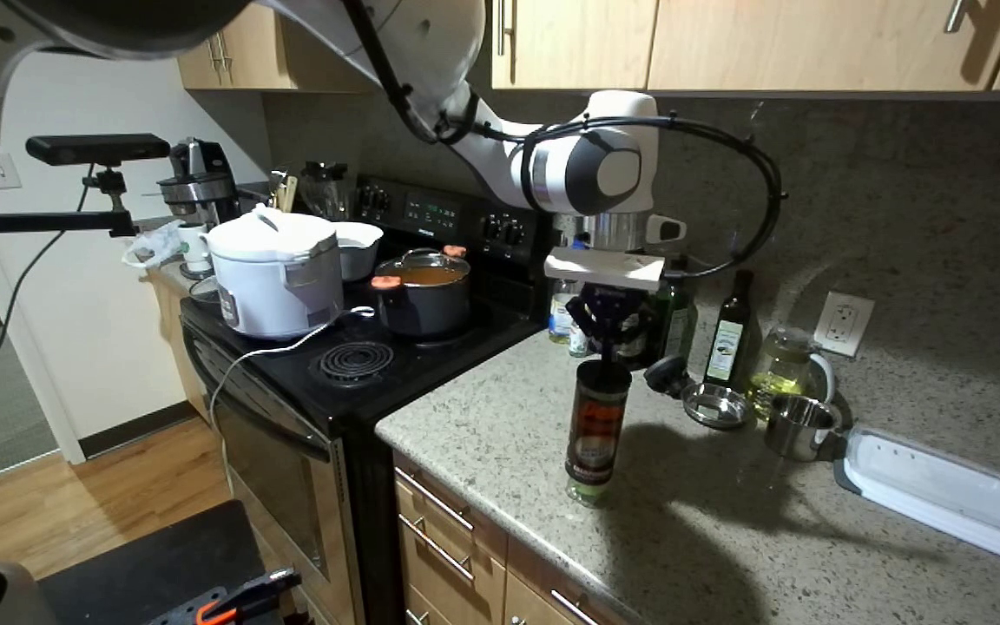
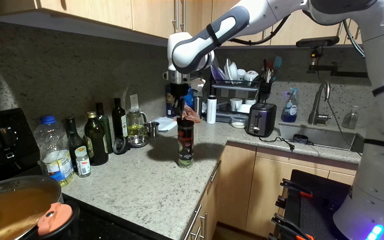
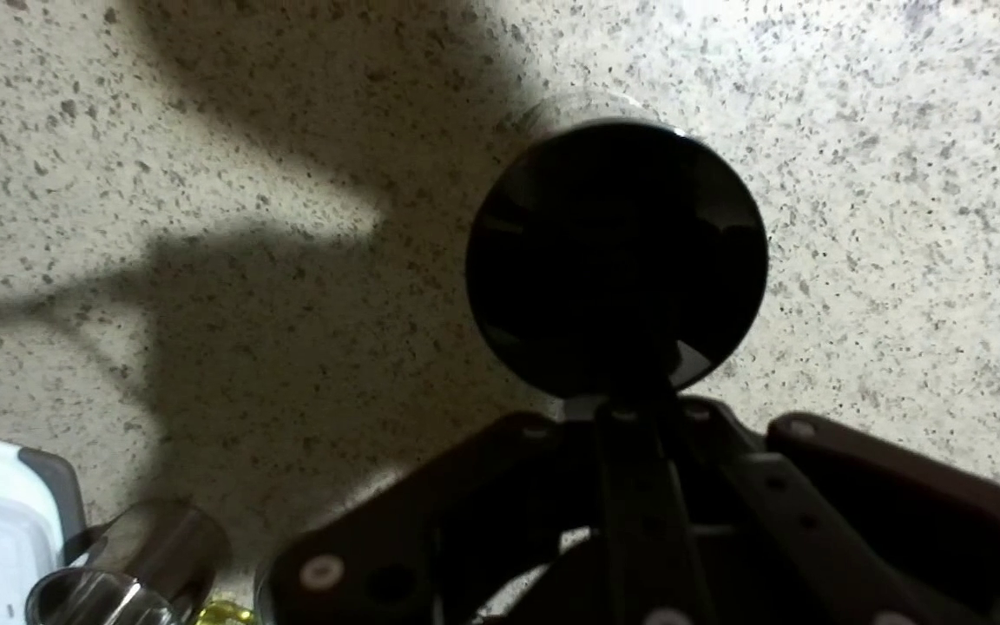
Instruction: Seal the lid of the container
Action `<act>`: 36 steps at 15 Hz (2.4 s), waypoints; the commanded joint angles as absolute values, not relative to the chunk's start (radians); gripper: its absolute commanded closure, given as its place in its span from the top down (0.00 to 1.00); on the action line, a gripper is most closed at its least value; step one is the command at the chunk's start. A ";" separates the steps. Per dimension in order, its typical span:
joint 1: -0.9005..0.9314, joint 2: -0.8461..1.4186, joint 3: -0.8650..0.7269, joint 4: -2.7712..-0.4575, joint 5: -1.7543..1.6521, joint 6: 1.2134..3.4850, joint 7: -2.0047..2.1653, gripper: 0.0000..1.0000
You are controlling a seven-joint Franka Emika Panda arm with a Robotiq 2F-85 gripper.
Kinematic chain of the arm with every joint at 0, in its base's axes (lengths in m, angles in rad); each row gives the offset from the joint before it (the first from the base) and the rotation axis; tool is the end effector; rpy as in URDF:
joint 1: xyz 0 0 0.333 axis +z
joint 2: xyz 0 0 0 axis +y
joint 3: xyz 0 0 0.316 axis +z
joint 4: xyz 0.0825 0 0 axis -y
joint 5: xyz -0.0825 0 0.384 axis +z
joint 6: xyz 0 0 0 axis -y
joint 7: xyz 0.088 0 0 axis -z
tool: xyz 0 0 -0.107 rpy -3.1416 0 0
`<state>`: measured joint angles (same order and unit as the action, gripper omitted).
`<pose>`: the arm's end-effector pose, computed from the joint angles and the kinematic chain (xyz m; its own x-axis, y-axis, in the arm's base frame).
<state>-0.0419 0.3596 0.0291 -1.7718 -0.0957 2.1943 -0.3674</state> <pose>0.6520 -0.0133 0.3644 0.9177 0.3959 0.0318 0.3920 -0.9157 0.0880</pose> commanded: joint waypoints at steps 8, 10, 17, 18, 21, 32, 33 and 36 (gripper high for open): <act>-0.043 0.355 0.019 -1.864 -0.117 2.301 -0.350 0.00; -0.043 0.356 0.017 -1.867 -0.117 2.302 -0.349 0.00; -0.047 0.332 0.017 -1.899 -0.110 2.303 -0.346 0.00; -0.046 0.330 0.017 -1.905 -0.111 2.305 -0.344 0.00; -0.043 0.331 0.011 -1.920 -0.124 2.325 -0.333 0.00; -0.047 0.308 0.004 -1.958 -0.122 2.369 -0.340 0.01; -0.048 0.299 0.004 -1.962 -0.122 2.369 -0.341 0.02; -0.048 0.273 0.005 -1.967 -0.120 2.353 -0.346 0.01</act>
